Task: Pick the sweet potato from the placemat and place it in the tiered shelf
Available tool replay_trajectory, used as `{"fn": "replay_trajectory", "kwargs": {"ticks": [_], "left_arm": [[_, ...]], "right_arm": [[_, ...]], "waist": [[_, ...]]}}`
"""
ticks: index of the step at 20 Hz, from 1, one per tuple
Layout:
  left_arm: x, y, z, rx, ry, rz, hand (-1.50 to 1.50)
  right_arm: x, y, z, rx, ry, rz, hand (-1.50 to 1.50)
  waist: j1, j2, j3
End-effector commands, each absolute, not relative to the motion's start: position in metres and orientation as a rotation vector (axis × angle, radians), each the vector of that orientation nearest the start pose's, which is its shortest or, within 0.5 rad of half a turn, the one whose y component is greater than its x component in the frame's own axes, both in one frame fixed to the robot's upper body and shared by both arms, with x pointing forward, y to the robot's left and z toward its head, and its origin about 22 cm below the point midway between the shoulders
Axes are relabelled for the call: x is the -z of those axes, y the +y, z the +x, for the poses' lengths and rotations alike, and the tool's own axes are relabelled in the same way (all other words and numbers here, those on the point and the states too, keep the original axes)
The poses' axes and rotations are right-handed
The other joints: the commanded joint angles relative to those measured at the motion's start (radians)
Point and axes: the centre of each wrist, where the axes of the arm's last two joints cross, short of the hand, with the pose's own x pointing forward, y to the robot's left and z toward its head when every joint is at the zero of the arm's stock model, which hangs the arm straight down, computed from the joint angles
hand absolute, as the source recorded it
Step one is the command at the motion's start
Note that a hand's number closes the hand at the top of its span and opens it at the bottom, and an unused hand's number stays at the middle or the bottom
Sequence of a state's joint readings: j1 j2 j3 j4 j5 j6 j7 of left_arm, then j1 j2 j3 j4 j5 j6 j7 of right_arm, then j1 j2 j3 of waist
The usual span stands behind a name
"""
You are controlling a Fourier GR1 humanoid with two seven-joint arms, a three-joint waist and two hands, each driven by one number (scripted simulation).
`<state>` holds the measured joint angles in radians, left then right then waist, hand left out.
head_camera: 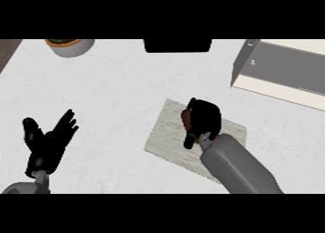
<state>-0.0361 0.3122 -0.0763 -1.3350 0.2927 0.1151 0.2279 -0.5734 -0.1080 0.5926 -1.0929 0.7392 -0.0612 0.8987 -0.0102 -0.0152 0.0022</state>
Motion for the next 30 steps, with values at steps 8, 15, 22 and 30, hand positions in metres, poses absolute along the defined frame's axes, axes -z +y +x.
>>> {"fn": "replay_trajectory", "kwargs": {"ticks": [8, 15, 22, 30], "left_arm": [[0.036, 0.296, 0.238, -0.080, -1.092, 0.127, 0.00], [0.041, 0.300, 0.230, -0.069, -1.102, 0.112, 0.00], [0.010, 0.301, 0.243, -0.054, -1.121, 0.092, 0.00], [0.034, 0.297, 0.250, -0.049, -1.099, 0.082, 0.00]], "right_arm": [[-0.099, -0.171, 0.284, -0.734, -1.349, -0.759, 1.50], [-0.214, -0.182, 0.251, -0.497, -1.456, -0.975, 1.50], [-0.289, -0.238, 0.234, -0.431, -1.447, -1.079, 1.50], [-0.359, -0.291, 0.271, -0.263, -1.460, -1.086, 1.50]], "waist": [[-0.022, 0.006, -0.002], [-0.014, 0.004, -0.004], [0.002, 0.010, -0.002], [0.009, 0.016, -0.003]]}}
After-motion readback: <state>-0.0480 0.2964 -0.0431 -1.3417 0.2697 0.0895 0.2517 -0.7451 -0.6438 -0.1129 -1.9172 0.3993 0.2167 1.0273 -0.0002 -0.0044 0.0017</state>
